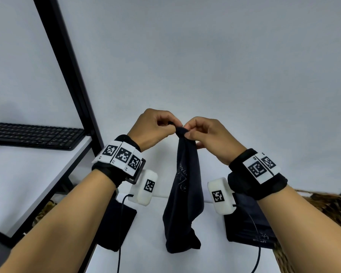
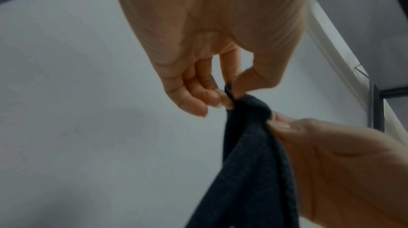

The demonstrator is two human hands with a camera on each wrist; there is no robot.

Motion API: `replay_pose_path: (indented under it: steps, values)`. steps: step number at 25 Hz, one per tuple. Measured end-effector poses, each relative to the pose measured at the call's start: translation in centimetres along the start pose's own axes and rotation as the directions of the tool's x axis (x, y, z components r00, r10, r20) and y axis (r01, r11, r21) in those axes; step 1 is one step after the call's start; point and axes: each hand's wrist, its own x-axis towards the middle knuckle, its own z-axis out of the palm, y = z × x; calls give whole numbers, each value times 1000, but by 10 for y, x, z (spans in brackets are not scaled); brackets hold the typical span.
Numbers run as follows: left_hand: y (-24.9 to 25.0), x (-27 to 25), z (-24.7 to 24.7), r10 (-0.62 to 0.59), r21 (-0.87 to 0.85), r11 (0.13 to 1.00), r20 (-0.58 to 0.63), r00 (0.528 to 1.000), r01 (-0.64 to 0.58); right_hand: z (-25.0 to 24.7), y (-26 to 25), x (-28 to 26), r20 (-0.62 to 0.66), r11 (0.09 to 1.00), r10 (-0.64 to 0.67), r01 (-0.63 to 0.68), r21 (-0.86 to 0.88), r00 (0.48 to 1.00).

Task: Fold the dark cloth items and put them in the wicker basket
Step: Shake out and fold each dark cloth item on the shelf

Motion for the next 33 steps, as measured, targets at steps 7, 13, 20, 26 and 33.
replay_pose_path:
  steps: [7,13,20,26,33]
  values:
    - [11,9,-2,70,16,997,22,997,-71,-16,-6,6,-35,998,-9,11,59,999]
    - [30,26,11,143,-41,989,28,989,-141,-4,-7,9,-38,903,-122,95,-419,992]
    - [33,35,-21,163,72,986,-251,954,-149,-33,23,10,-213,779,-61,-87,-621,975]
    - [33,35,-64,144,57,989,-470,871,-133,-64,42,6,-359,648,-32,-254,-718,933]
    - [32,29,-93,140,14,987,-546,826,-158,-100,35,-8,-468,834,-181,-117,-539,865]
